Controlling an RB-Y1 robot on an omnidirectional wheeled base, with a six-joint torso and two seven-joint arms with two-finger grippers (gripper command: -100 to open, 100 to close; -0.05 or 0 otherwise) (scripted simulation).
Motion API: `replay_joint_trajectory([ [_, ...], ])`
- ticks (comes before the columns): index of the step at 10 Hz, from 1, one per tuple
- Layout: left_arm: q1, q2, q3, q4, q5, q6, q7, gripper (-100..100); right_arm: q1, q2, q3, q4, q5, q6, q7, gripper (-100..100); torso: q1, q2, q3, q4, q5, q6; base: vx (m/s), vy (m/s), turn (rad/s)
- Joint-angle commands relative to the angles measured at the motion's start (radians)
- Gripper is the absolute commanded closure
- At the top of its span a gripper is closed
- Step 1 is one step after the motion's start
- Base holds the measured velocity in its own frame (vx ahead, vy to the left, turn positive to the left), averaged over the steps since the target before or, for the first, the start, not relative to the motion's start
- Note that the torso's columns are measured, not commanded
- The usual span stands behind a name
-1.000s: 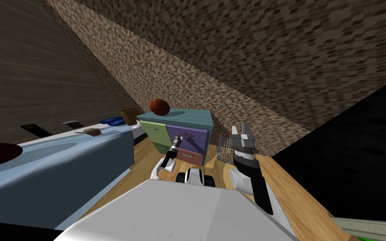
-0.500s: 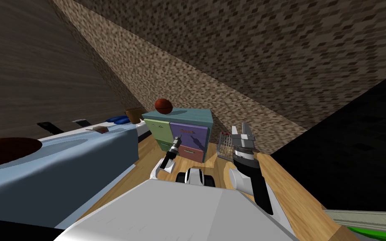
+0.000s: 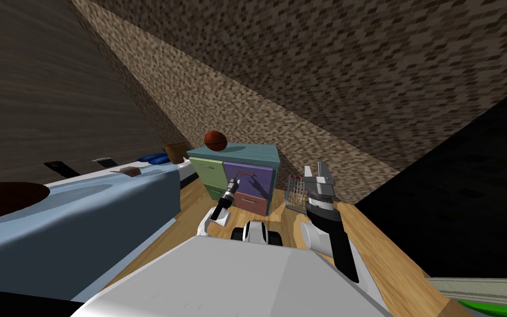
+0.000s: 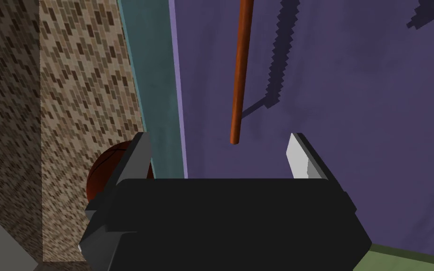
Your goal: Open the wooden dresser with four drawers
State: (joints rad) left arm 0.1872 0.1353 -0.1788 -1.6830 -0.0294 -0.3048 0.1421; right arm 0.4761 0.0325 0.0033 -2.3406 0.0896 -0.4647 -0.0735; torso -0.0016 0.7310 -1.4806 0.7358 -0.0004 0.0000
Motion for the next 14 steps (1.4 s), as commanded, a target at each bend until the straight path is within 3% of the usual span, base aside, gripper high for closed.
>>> replay_joint_trajectory([
  [1, -0.007, -0.001, 0.002, 0.002, 0.0, 0.011, 0.0, -100, 0.0, 0.0, 0.0, 0.0, 0.0, 0.0, 0.0, 0, 0.0, 0.006, 0.004, 0.002, 0.0, 0.0, 0.077, -0.019, -0.003],
  [3, -0.011, 0.004, 0.004, -0.038, 0.001, 0.056, 0.004, -100, 0.0, 0.0, 0.0, 0.0, 0.0, 0.0, 0.0, 0, 0.002, 0.012, 0.008, 0.004, 0.001, 0.0, 0.101, -0.024, -0.006],
  [4, -0.01, 0.002, 0.004, -0.031, 0.001, 0.046, 0.002, -100, 0.0, 0.0, 0.0, 0.0, 0.0, 0.0, 0.0, 0, 0.002, 0.008, 0.005, 0.003, 0.0, 0.0, 0.054, -0.011, 0.001],
  [5, -0.008, 0.0, 0.002, -0.005, 0.0, 0.022, 0.0, 100, 0.0, 0.0, 0.0, 0.0, 0.0, 0.0, 0.0, 0, 0.002, 0.009, 0.006, 0.003, 0.001, 0.0, -0.07, 0.005, 0.009],
  [6, -0.01, 0.0, 0.003, -0.019, 0.0, 0.038, 0.001, 100, -0.001, 0.0, 0.0, 0.0, 0.0, 0.0, 0.0, 0, 0.003, 0.014, 0.009, 0.004, 0.001, 0.0, -0.047, 0.004, 0.004],
  [7, -0.006, 0.01, 0.002, -0.026, 0.003, 0.042, 0.007, -100, -0.001, 0.0, 0.0, 0.0, 0.0, 0.0, 0.0, 0, 0.002, 0.01, 0.007, 0.003, 0.001, 0.0, -0.024, 0.111, 0.016],
  [8, -0.007, 0.004, 0.002, -0.02, 0.001, 0.038, 0.003, -100, -0.001, 0.0, 0.0, 0.0, 0.0, 0.0, 0.0, 0, 0.008, 0.006, 0.004, 0.002, 0.002, 0.0, -0.016, 0.074, -0.005],
  [10, -0.009, 0.01, 0.004, -0.06, 0.002, 0.08, 0.007, -100, 0.0, 0.0, 0.0, 0.0, 0.0, 0.0, 0.0, 0, -0.003, 0.001, 0.001, 0.001, -0.001, 0.0, 0.084, -0.023, -0.005],
  [11, -0.008, 0.01, 0.004, -0.053, 0.002, 0.068, 0.007, -100, 0.0, 0.0, 0.0, 0.0, 0.0, 0.0, 0.0, 0, -0.003, 0.001, 0.001, 0.001, -0.001, 0.0, 0.046, -0.011, 0.001],
  [12, -0.007, 0.005, 0.002, -0.025, 0.001, 0.043, 0.004, 100, 0.0, 0.0, 0.0, 0.0, 0.0, 0.0, 0.0, 0, 0.001, 0.007, 0.004, 0.002, 0.0, 0.0, -0.044, 0.013, 0.006],
  [14, 0.007, 0.017, -0.003, -0.065, 0.002, 0.064, 0.01, 100, -0.001, 0.0, 0.0, 0.0, 0.0, 0.0, 0.0, 0, 0.003, 0.012, 0.008, 0.005, 0.001, 0.0, -0.062, 0.009, 0.012],
])
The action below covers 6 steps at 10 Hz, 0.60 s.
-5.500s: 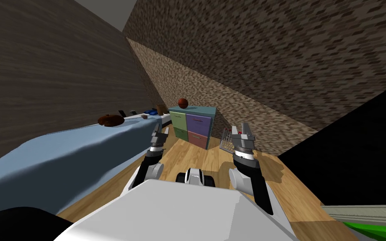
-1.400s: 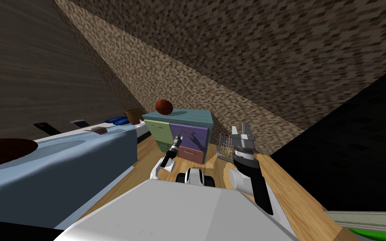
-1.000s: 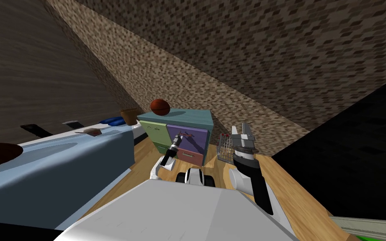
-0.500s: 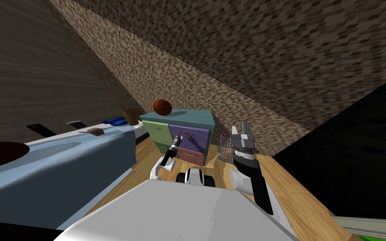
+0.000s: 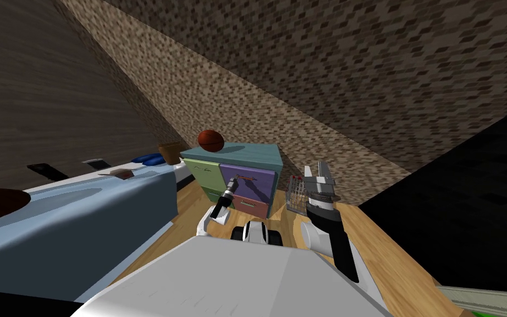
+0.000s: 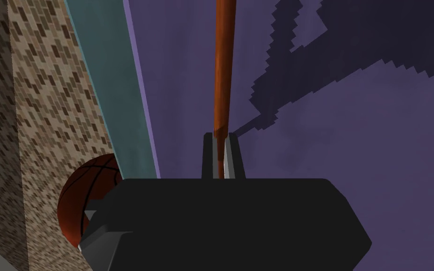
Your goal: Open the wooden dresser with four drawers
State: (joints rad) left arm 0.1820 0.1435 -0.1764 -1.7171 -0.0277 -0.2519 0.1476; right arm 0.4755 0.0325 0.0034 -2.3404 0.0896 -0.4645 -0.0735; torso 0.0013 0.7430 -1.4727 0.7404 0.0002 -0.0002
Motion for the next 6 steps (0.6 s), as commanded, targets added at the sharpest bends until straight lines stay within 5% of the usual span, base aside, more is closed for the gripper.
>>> replay_joint_trajectory([
  [1, 0.016, 0.011, -0.007, -0.039, 0.0, 0.013, 0.006, 100, 0.0, 0.0, 0.0, 0.0, 0.0, 0.0, 0.0, 0, 0.0, 0.003, 0.001, 0.001, -0.001, -0.001, -0.154, 0.02, 0.04],
  [6, 0.051, 0.029, -0.022, -0.081, 0.0, 0.032, 0.015, 100, 0.0, 0.0, 0.0, 0.0, 0.0, 0.0, 0.0, 0, -0.003, -0.003, -0.003, 0.003, -0.002, -0.001, -0.141, 0.026, 0.018],
])
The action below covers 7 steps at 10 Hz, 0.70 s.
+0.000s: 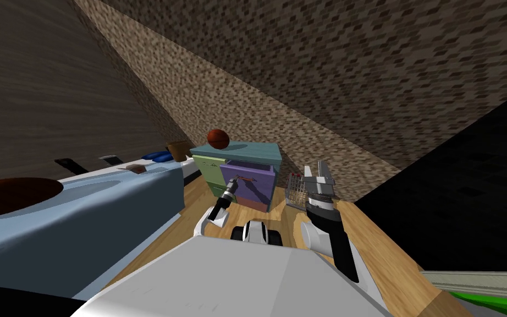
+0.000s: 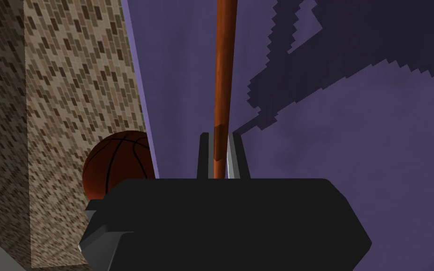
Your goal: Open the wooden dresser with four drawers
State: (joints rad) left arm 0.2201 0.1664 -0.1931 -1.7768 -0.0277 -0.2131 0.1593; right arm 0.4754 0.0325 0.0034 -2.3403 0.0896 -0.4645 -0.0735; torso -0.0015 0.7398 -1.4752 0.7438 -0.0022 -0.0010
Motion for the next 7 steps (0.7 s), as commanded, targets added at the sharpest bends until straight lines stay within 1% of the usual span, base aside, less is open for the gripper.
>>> replay_joint_trajectory([
  [1, 0.016, 0.007, -0.007, -0.026, 0.0, -0.009, 0.004, 100, 0.0, 0.0, 0.0, 0.0, 0.0, 0.0, 0.0, 0, 0.003, 0.003, 0.001, -0.001, 0.001, -0.001, -0.185, 0.028, 0.022],
  [3, 0.032, 0.014, -0.013, -0.052, -0.001, -0.017, 0.007, 100, 0.0, 0.0, 0.0, 0.0, 0.0, 0.0, 0.0, 0, 0.001, 0.006, 0.004, 0.0, 0.001, 0.0, -0.195, 0.025, 0.034],
  [4, 0.032, 0.017, -0.013, -0.036, 0.0, -0.008, 0.008, 100, 0.0, 0.0, 0.0, 0.0, 0.0, 0.0, 0.0, 0, 0.002, 0.006, 0.003, 0.001, 0.0, 0.0, -0.09, 0.021, -0.005],
  [5, 0.047, 0.029, -0.015, -0.082, 0.002, 0.032, 0.015, -100, 0.0, 0.0, 0.0, 0.0, 0.0, 0.0, 0.0, 0, 0.001, 0.0, 0.0, 0.0, 0.0, 0.0, -0.006, 0.0, 0.011],
  [7, 0.059, 0.041, -0.016, -0.136, 0.004, 0.07, 0.022, -100, 0.0, 0.0, 0.0, 0.0, 0.0, 0.0, 0.0, 0, 0.0, -0.007, -0.004, -0.007, 0.002, 0.001, 0.02, -0.008, 0.017],
])
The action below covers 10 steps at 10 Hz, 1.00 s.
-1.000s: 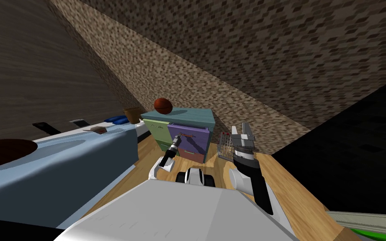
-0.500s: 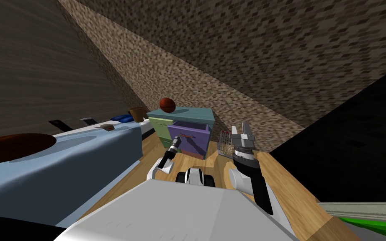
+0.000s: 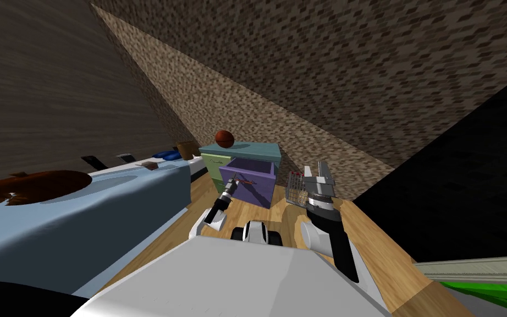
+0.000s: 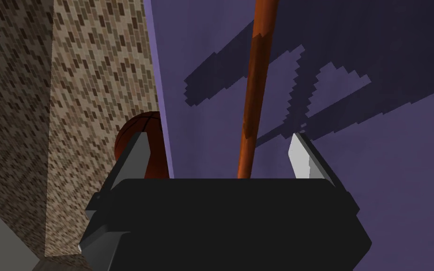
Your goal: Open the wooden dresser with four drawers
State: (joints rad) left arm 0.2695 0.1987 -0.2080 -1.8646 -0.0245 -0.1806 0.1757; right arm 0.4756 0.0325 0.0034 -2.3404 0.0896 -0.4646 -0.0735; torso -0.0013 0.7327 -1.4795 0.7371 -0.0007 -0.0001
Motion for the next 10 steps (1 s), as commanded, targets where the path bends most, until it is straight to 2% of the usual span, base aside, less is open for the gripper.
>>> replay_joint_trajectory([
  [1, 0.015, 0.014, -0.001, -0.074, 0.002, 0.057, 0.009, -100, 0.0, 0.0, 0.0, 0.0, 0.0, 0.0, 0.0, 0, 0.0, 0.001, 0.001, 0.0, 0.0, 0.0, 0.027, -0.013, 0.014],
  [6, 0.043, 0.042, -0.003, -0.204, 0.007, 0.152, 0.027, -100, 0.0, 0.0, 0.0, 0.0, 0.0, 0.0, 0.0, 0, 0.001, 0.006, 0.004, 0.002, 0.001, 0.0, 0.019, -0.007, 0.009],
  [7, 0.04, 0.041, -0.003, -0.178, 0.008, 0.139, 0.025, -100, 0.0, 0.0, 0.0, 0.0, 0.0, 0.0, 0.0, 0, 0.001, 0.008, 0.005, 0.004, -0.001, 0.0, 0.008, -0.004, 0.001],
  [8, 0.04, 0.042, -0.003, -0.181, 0.008, 0.145, 0.027, 0, 0.0, 0.0, 0.0, 0.0, 0.0, 0.0, 0.0, 0, 0.001, 0.008, 0.005, 0.003, 0.0, 0.0, 0.0, 0.0, 0.0],
  [10, 0.041, 0.042, -0.003, -0.179, 0.008, 0.146, 0.026, 0, 0.0, 0.0, 0.0, 0.0, 0.0, 0.0, 0.0, 0, 0.001, 0.007, 0.005, 0.002, 0.0, 0.0, 0.0, 0.0, 0.0],
])
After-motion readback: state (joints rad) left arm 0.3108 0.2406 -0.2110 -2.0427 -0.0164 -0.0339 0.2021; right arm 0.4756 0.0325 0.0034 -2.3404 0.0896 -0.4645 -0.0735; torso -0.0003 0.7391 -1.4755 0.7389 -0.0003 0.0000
